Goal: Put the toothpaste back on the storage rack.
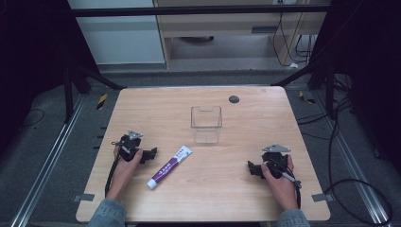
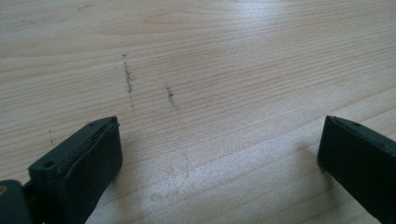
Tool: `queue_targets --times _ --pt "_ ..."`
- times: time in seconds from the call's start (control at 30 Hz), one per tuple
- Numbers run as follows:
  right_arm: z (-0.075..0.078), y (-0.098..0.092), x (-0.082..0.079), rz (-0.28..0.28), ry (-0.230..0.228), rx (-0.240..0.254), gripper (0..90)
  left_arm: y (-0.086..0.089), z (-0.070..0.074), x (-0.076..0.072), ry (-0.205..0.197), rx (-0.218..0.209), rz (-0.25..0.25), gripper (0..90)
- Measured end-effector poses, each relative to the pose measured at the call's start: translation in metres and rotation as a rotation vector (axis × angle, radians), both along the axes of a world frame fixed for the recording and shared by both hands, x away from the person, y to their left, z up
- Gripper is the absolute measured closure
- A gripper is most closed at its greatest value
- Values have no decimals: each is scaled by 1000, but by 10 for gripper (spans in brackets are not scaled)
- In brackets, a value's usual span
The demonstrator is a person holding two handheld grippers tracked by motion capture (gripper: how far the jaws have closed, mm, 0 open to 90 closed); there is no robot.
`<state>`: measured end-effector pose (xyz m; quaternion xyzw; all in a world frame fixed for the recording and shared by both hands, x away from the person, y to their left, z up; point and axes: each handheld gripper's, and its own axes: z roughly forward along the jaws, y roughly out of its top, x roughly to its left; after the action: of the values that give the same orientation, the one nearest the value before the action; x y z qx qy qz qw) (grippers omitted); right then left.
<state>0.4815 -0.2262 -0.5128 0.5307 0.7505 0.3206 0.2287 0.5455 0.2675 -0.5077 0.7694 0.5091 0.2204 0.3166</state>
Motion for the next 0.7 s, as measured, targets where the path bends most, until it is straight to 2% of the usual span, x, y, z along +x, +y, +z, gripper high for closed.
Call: queue_targets --times 0.13,0.23,0.27,0.33,0.4,0.43,0.5,0.63,0.7 --pt "0 0 0 0 3 4 3 1 0 0 -1 2 -5 0" --pt "0 0 0 0 3 4 3 4 3 -2 -5 4 7 43" --pt "0 0 0 0 3 4 3 7 9 -5 -27 -1 8 35" --pt "0 0 0 1 -1 0 3 9 13 -8 -39 -8 0 37" --pt "0 0 -1 3 0 1 3 11 23 -17 -58 -8 -51 32" --pt "0 0 -1 5 0 -1 3 11 23 -17 -58 -8 -51 28" --pt "0 0 -1 5 1 0 3 10 29 -22 -62 7 -75 29" --pt "0 0 -2 6 -1 -3 3 3 40 -29 -49 82 -102 35" --pt "0 0 -2 4 0 -1 3 -1 48 -33 -43 117 -97 38"
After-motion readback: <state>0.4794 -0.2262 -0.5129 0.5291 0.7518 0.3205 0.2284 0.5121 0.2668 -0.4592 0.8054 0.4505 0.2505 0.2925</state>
